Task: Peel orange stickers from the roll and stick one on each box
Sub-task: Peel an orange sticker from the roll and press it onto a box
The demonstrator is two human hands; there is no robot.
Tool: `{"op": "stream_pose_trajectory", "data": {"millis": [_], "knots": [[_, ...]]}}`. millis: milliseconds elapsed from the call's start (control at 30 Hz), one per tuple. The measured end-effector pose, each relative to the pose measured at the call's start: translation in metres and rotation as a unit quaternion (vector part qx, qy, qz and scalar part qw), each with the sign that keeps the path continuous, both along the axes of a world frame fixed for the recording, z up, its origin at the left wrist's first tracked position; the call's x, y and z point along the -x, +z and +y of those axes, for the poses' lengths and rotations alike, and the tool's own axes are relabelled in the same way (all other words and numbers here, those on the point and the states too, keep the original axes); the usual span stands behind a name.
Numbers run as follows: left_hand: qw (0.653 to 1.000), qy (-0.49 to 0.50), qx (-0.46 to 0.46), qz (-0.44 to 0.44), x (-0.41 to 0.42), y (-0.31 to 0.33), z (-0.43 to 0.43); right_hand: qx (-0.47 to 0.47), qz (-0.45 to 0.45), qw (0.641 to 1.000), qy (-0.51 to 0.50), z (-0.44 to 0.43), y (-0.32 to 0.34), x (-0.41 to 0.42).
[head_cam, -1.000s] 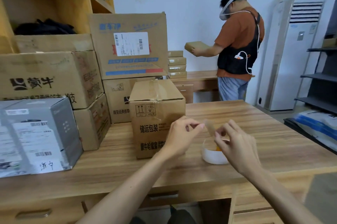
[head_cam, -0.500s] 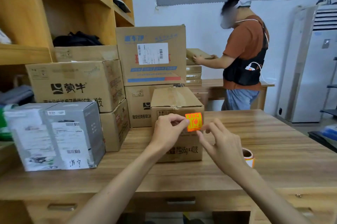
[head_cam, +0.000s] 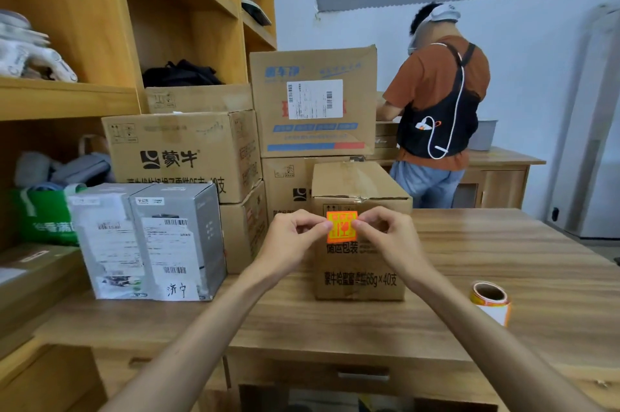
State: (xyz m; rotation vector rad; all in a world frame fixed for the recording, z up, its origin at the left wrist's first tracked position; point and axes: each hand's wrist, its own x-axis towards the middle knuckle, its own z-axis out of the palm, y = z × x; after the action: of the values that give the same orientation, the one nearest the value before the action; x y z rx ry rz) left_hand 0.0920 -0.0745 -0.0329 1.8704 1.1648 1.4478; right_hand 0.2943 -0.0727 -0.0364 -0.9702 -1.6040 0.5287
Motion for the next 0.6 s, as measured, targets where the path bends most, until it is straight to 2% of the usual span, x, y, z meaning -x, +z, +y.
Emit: {"op": "stream_pose_trajectory", "data": {"millis": [100,167,300,600], "knots": [[1.000,0.011,-0.007,0.004,0.005,-0.002,0.000,-0.012,-0.022,1.000,-0.008,0.004,-0.001,0.004],[0.997,0.042,-0.043,0.040,0.006,-0.004,-0.001,-0.060,-0.081,0.993,-0.056,0.005,-0.002,0.007],[0.973,0.122,-0.154,0.121,0.006,-0.009,0.004,-0.205,-0.193,0.943,-0.177,0.007,-0.004,0.014],[0.966,0.158,-0.156,0.135,0.001,-0.010,0.032,-0.182,-0.193,0.954,-0.138,0.030,0.001,0.008]]}}
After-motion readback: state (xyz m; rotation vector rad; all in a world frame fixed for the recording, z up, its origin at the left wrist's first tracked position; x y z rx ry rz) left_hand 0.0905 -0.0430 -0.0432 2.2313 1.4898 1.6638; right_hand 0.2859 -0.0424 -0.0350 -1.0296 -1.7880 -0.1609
